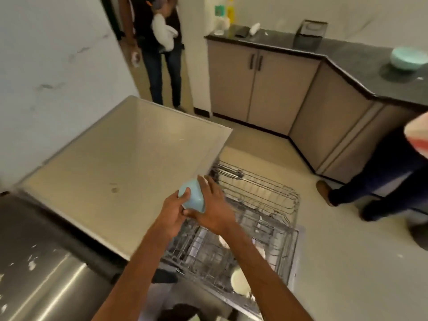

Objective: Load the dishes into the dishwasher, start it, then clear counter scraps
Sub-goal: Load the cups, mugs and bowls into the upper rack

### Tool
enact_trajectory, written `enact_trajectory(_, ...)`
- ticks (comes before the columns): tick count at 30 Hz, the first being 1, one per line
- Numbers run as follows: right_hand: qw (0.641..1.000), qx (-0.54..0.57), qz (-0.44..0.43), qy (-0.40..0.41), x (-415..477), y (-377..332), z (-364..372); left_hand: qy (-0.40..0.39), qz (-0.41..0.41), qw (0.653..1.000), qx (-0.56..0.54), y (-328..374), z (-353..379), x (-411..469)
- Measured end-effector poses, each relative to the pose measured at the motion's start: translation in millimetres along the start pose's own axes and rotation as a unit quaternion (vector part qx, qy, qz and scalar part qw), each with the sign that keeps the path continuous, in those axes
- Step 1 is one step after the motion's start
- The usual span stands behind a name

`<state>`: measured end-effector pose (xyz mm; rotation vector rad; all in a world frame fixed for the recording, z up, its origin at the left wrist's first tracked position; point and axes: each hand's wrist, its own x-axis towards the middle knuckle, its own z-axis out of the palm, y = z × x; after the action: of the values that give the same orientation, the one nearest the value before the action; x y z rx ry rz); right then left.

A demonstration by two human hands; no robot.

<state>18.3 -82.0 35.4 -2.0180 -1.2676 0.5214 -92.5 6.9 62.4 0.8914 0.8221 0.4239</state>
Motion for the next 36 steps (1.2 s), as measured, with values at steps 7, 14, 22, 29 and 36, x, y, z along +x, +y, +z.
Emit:
enact_trajectory(7,0.978,0.071,0.157,0.119,-23,93,-31,-0.168,-0.095,0.945,0.265,-24,82,69)
enact_trajectory(14,0.917,0.085,0.367,0.130,-14,188,-11,-0.191,0.281,0.427,0.838,-15,103,206)
enact_trajectory(22,0.881,0.051,0.458,0.105,26,304,14,-0.123,0.284,0.406,0.860,-11,68,297)
enact_trajectory(29,0.899,-0.021,0.427,0.093,56,366,21,-0.115,0.307,0.433,0.840,-15,67,302)
enact_trajectory(36,0.888,-0.130,0.441,0.026,55,375,33,-0.105,0.295,0.433,0.846,-15,68,301)
